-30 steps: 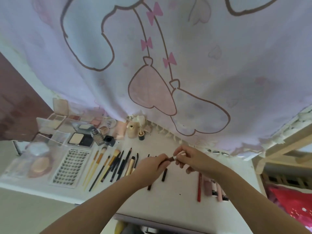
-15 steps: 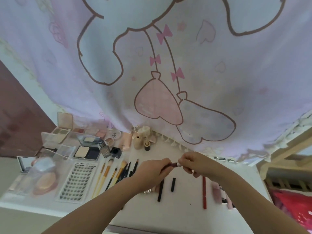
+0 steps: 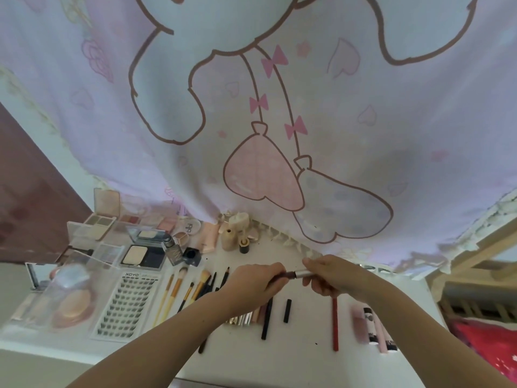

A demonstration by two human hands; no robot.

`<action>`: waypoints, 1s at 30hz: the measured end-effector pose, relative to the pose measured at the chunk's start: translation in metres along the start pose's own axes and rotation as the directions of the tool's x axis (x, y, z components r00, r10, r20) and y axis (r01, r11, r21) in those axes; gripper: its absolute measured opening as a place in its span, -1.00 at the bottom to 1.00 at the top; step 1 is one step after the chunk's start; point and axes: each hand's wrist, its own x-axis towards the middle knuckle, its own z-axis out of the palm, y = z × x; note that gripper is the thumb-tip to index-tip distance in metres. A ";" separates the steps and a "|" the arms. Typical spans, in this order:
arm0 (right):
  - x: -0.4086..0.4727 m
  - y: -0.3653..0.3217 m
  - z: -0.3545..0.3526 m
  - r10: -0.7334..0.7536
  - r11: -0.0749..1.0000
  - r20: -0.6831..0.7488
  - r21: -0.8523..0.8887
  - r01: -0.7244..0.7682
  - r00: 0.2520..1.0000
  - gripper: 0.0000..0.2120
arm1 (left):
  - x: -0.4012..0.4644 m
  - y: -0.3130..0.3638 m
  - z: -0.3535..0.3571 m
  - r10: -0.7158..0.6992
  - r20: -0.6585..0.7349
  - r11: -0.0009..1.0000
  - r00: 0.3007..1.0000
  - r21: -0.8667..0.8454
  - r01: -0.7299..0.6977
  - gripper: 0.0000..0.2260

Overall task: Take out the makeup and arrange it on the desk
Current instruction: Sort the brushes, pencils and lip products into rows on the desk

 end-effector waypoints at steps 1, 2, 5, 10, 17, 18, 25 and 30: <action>0.001 0.001 -0.001 -0.016 1.000 0.019 0.013 0.016 1.000 -0.68 | 0.000 0.000 0.000 0.000 0.004 1.000 1.000 0.007 0.000 -0.78; 0.001 0.001 -0.002 -0.028 0.999 0.039 0.045 0.026 0.999 -0.76 | 0.001 -0.001 0.000 -0.001 0.007 1.000 1.000 0.013 0.001 -0.78; 0.001 0.001 -0.005 -0.001 0.997 0.053 0.074 -0.002 0.999 -0.71 | 0.001 -0.002 0.000 -0.012 0.013 1.000 1.000 0.011 0.012 -0.78; 0.005 0.003 -0.007 -0.035 0.998 0.067 0.056 0.031 0.997 -0.82 | 0.002 -0.005 0.002 -0.027 0.004 1.000 1.000 0.013 0.027 -0.78; 0.005 0.006 -0.005 -0.010 0.998 0.075 0.061 0.006 0.997 -0.71 | 0.002 -0.008 0.006 -0.010 0.033 1.000 0.999 0.011 0.010 -0.78; 0.004 0.008 -0.008 -0.003 0.997 0.074 0.073 -0.002 0.997 -0.75 | 0.001 -0.010 0.006 -0.009 0.040 1.000 0.999 0.013 0.009 -0.78; -0.011 0.041 -0.034 0.124 0.986 0.003 0.111 -0.123 0.992 -0.89 | -0.012 -0.038 0.014 -0.062 0.095 0.990 0.994 0.132 0.049 -0.77; -0.021 0.083 -0.031 0.195 0.905 -0.084 0.399 -0.147 0.977 -0.85 | -0.009 -0.036 0.036 -0.250 0.154 0.945 0.956 -0.176 0.275 -0.85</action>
